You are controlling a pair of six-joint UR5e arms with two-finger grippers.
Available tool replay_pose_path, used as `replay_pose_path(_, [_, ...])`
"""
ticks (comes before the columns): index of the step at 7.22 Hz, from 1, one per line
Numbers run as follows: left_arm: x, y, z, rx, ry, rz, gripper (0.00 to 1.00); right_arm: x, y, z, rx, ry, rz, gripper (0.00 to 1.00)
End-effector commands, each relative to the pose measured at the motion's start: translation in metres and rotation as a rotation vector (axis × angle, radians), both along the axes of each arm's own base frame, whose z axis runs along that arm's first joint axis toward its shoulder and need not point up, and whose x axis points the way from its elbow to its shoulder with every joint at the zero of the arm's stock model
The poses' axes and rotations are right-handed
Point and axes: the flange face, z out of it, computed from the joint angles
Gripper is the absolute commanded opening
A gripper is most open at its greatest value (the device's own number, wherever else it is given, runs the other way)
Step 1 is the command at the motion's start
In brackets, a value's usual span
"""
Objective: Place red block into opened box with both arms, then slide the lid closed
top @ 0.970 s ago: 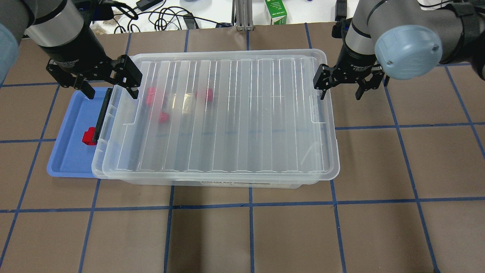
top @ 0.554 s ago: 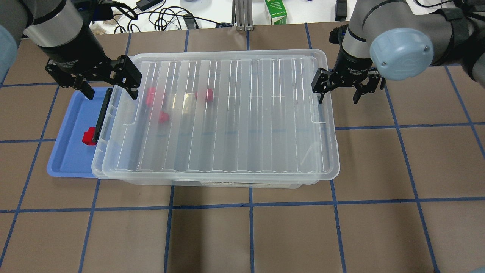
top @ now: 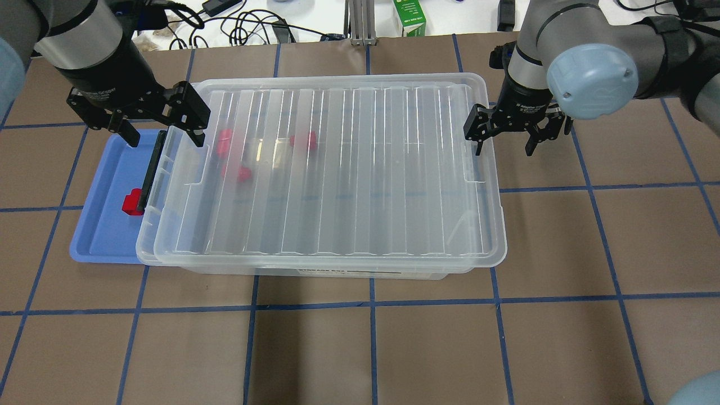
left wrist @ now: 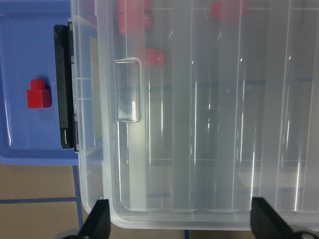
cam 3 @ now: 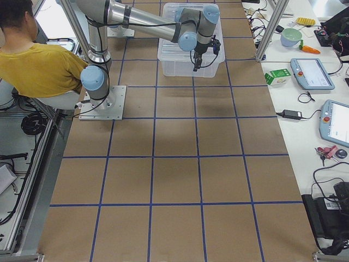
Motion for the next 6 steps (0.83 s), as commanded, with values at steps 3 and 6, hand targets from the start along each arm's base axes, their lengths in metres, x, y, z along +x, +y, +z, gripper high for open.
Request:
replay_pose_path(3, [0.0,-0.001,0.0,-0.003,0.001,0.001,1.0,-0.008,-0.003,0.0,-0.003,0.002,0.01,1.0])
replay_pose_path(6, [0.0,-0.001,0.0,-0.002,0.001,0.001,1.0,-0.037,-0.007,0.001,-0.003,-0.002,0.02,1.0])
